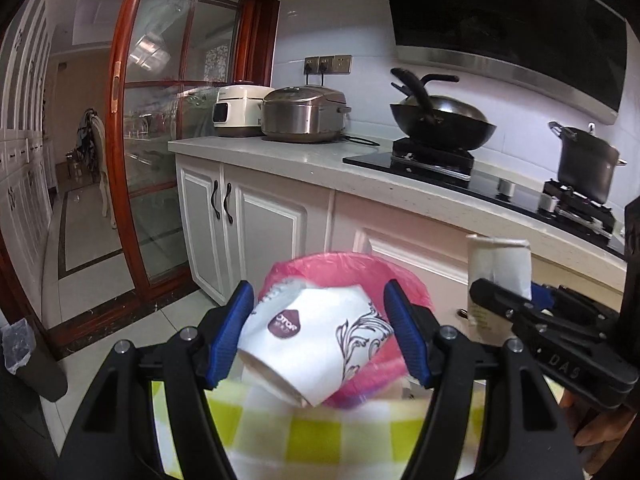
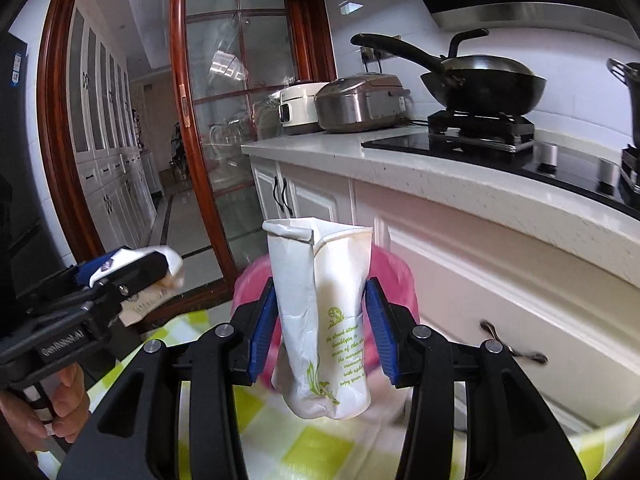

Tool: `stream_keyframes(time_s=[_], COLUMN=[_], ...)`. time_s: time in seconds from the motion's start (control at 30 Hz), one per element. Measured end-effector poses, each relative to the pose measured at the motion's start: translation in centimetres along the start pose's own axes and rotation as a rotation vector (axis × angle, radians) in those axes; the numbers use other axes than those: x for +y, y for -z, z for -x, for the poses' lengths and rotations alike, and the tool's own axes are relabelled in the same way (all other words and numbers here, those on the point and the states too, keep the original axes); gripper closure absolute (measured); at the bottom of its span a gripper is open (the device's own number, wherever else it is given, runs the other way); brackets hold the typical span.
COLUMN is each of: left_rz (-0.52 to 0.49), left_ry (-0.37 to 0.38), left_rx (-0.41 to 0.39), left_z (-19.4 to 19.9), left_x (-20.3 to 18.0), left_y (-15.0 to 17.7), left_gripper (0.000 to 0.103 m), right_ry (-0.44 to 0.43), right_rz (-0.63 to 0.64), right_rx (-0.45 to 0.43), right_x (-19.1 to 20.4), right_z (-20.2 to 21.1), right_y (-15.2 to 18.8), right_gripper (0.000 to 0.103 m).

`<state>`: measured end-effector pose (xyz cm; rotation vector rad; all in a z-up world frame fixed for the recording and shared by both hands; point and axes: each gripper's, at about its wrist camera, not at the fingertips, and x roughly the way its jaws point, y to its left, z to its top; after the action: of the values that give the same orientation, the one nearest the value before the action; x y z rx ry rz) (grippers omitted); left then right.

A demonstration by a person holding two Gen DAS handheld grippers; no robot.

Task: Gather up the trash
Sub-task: 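Carry the cup and carton to the pink bin and release both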

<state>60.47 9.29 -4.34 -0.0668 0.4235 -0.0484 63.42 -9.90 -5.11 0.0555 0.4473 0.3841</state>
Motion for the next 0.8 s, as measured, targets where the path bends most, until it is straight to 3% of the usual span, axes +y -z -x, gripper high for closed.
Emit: stream_keyframes(time_s=[0.33,0.7,0.77,0.8], left_rz=[-0.052,-0.016,0.002,0.011], left_ry=[0.054,0.135,0.134,0.142], left_rx=[0.051,0.075,0.089,0.093], left_z=[-8.9,-14.3,-15.2,-15.4], left_x=[1.4,2.3,2.6,2.7], left_y=[-0.9,0.3,0.7,0.8], left_gripper=[0.038,0.037,0.034,0.027], right_ry=[-0.023,-0.071,-0.069,-0.072], right_rz=[-0.007,0.007,0.012,0.007], right_rx=[0.032,0.101,0.107,0.109], right_x=[-2.9,-5.1,-5.2,-5.3], right_z=[-7.7,-14.1,-14.6,-14.9], right_y=[-1.5,0.0,0.4,0.6], right_gripper=[0.059,0.058,0.058,0.057])
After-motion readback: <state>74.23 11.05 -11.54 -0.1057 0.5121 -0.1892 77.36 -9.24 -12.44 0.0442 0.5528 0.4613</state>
